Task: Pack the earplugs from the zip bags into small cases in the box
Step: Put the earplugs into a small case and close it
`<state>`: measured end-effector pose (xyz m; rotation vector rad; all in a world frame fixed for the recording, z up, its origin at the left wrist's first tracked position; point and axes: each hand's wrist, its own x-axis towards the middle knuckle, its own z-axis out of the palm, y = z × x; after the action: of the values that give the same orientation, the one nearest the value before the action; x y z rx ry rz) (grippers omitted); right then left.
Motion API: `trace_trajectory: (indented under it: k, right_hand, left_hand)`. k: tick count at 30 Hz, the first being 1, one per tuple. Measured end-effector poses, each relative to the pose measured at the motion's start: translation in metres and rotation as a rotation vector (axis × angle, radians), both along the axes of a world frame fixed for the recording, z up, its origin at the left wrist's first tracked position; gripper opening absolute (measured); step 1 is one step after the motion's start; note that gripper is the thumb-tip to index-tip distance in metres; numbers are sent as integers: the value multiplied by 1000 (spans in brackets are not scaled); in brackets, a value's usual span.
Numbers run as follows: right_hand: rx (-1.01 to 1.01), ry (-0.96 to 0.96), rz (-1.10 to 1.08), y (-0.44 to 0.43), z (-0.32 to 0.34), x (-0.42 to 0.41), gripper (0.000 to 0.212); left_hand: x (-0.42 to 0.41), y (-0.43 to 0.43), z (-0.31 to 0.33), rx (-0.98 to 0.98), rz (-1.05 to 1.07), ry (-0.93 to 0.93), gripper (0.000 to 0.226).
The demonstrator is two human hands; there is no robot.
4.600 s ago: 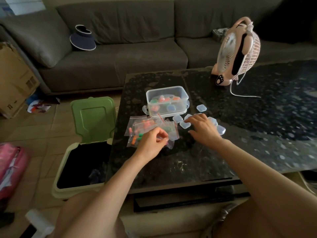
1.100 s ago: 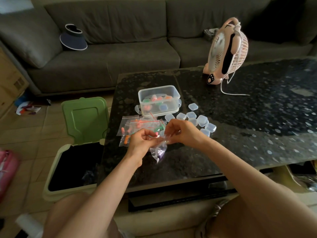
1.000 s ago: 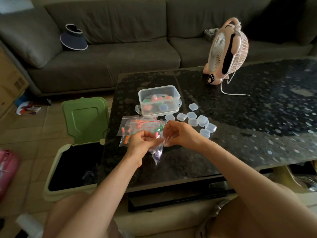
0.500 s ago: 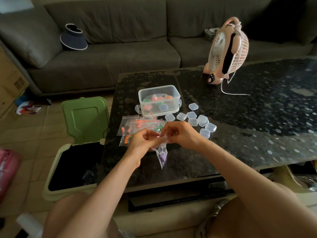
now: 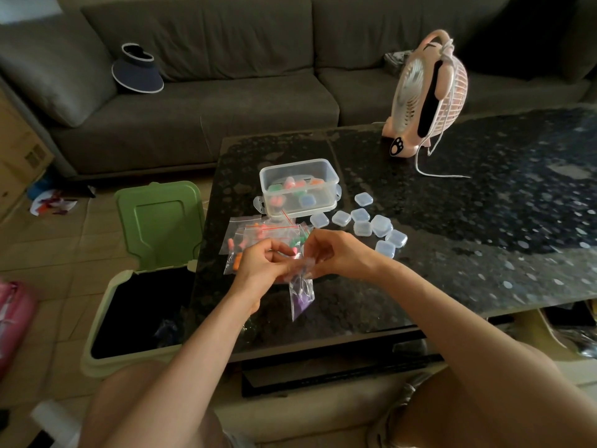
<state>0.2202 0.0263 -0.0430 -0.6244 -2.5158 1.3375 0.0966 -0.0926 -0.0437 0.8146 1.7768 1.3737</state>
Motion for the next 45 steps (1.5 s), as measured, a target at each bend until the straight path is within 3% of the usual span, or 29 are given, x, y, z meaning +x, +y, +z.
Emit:
trace_trajectory:
  k: [4,11,16,22,27,31,36,40,42,45]
  right_hand:
    - [-11,44,0,0,2,1,30]
    - [-22,-1,9,3,-1,2,26]
    - [-132,36,-18,2,4,3,21]
    - [-105,-11,-116,6,8,4,16]
    - [-107,-67,-141,9,8,6,15]
    - [-108,-82,-155,8,11,9,18]
    - [-61,-57,-185,9,13,10,17]
    - [-24,-14,-188,10,9,12,19]
    - [-3,-16,-199,13,6,12,25]
    - [20,-125,-183,17,0,13,36]
  left_hand:
    - [-1,2,-3,-22,9,47,35]
    - [1,0,-2,23,-40,186,40]
    - [1,2,-2,89,-87,242,17]
    - [-1,2,-2,145,-117,356,10]
    - [6,-1,7,144,-89,593,14]
    - [4,-3,11,131,-150,614,20]
    - [2,-7,8,44,-236,860,12]
    - [0,-8,5,40,-261,950,11]
    - [-2,-7,3,52,-250,949,8]
    - [-2,-6,7,65,-212,807,11]
